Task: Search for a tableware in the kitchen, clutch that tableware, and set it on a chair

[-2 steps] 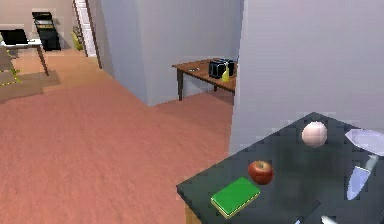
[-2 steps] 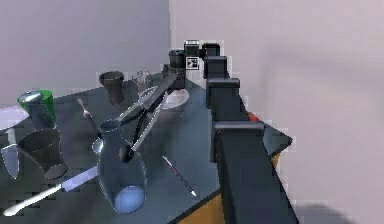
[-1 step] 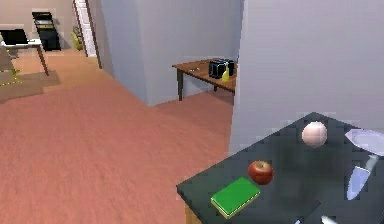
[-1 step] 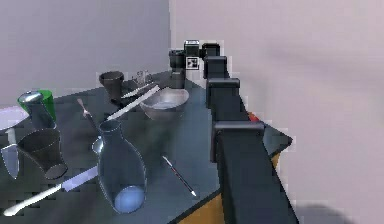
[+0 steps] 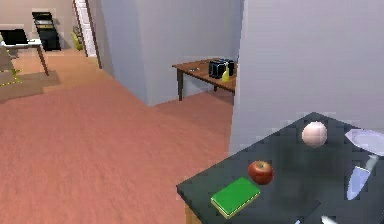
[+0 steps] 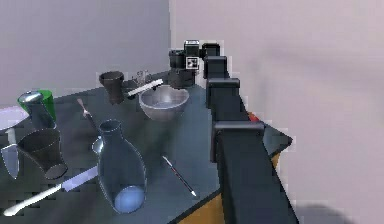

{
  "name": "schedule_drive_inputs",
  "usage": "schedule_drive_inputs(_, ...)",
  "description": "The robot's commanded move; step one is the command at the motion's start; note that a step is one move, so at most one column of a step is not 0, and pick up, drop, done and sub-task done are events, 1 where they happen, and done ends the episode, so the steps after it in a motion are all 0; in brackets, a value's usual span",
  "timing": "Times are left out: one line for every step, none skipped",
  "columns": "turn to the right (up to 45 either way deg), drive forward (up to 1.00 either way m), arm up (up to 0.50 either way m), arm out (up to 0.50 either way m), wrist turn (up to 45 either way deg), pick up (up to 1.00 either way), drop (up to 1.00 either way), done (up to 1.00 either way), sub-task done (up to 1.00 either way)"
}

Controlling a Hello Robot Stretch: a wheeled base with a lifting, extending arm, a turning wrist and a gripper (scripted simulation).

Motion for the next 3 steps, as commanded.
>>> schedule_drive_inputs(0.0,0.0,0.0,0.0,27.0,0.0,0.0,0.0,0.0)
schedule_drive_inputs(0.0,0.0,-0.08,0.0,0.0,0.0,0.0,0.0,0.0)
schedule_drive_inputs(0.0,0.0,0.0,0.0,0.0,1.0,0.0,0.0,0.0)
